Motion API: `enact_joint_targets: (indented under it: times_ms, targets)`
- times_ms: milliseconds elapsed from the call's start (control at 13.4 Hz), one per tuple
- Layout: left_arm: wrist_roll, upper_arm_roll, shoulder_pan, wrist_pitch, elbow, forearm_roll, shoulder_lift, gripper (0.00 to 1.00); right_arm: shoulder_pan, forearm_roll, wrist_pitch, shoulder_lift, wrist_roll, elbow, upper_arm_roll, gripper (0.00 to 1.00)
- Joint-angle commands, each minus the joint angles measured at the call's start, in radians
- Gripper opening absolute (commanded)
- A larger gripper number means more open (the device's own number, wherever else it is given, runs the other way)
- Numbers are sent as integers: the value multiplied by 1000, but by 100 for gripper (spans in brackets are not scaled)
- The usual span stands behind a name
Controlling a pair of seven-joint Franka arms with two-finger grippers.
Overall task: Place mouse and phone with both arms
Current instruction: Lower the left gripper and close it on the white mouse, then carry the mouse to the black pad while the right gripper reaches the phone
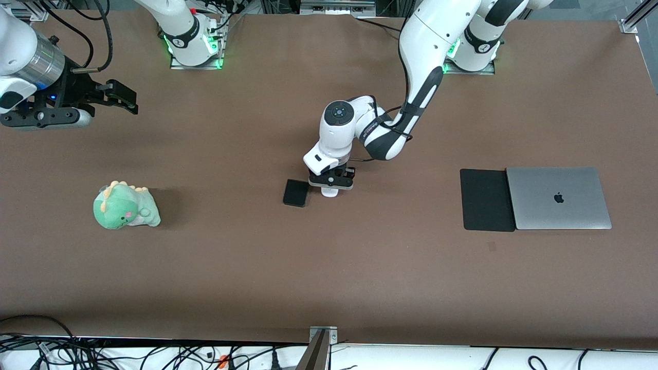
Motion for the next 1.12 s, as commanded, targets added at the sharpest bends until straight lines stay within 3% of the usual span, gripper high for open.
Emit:
enact_joint_targets:
  times_ms: [0,224,524,898,1048]
  targets:
    - [-13,4,51,-90,-2,25,-86,37,6,-2,-7,2,7,6,3,100]
    - [77,3,124,-349,-10,31,-210,36,14,0,7,2,10,-11,3,100]
    - [274,4,278,-569,-5,32,-313,37,68,3,110,50,93,-66,3,100]
    - [651,-5,532,-612,-46,25,-334,36,204,32,333,247,367,-62,3,100]
    - [684,-11,624,-588,-111,17,-336,34,273,34,477,350,499,-53,3,100]
